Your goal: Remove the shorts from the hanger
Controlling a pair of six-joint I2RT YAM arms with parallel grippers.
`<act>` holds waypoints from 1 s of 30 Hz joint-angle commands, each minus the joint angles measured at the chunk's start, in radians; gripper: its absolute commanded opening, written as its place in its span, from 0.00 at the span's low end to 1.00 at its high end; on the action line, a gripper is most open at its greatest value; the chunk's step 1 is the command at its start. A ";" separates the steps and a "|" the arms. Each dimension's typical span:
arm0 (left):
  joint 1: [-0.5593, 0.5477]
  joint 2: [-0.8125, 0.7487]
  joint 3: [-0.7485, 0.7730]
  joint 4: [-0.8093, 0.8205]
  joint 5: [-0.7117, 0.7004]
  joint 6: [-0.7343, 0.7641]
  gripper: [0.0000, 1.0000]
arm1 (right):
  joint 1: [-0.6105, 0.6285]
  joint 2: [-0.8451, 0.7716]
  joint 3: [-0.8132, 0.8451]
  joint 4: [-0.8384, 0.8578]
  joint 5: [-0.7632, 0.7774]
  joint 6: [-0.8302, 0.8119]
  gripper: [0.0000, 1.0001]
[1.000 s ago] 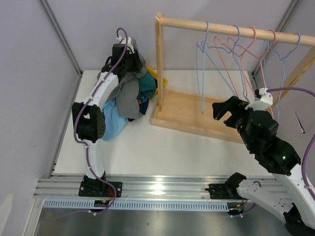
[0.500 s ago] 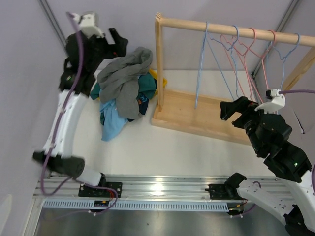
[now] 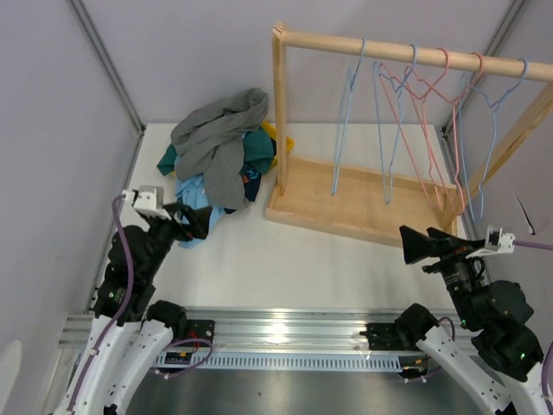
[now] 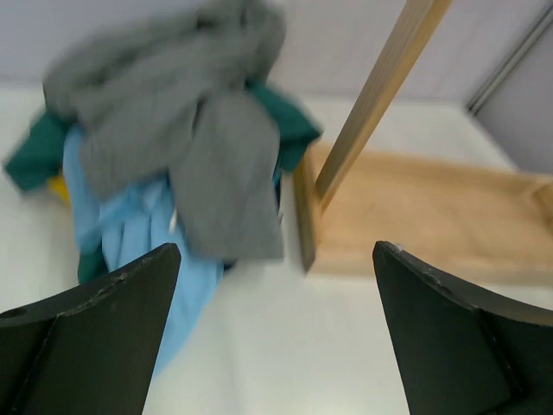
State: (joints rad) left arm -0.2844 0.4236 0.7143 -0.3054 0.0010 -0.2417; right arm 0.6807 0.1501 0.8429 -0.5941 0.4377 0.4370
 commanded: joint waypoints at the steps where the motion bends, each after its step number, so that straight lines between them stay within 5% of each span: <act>1: -0.016 -0.111 -0.029 -0.047 -0.099 -0.031 0.99 | 0.002 -0.104 -0.067 -0.001 0.039 0.023 0.99; 16: -0.016 -0.152 -0.010 -0.212 -0.131 0.015 0.99 | 0.014 -0.096 0.000 -0.159 0.202 0.014 0.99; 30: -0.018 -0.052 0.005 -0.242 -0.088 0.018 0.99 | -0.090 -0.092 -0.025 -0.090 0.026 -0.055 0.99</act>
State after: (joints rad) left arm -0.2958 0.3500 0.7025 -0.5446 -0.1104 -0.2420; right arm 0.6228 0.0490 0.8200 -0.7265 0.5171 0.4099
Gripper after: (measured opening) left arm 0.993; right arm 0.993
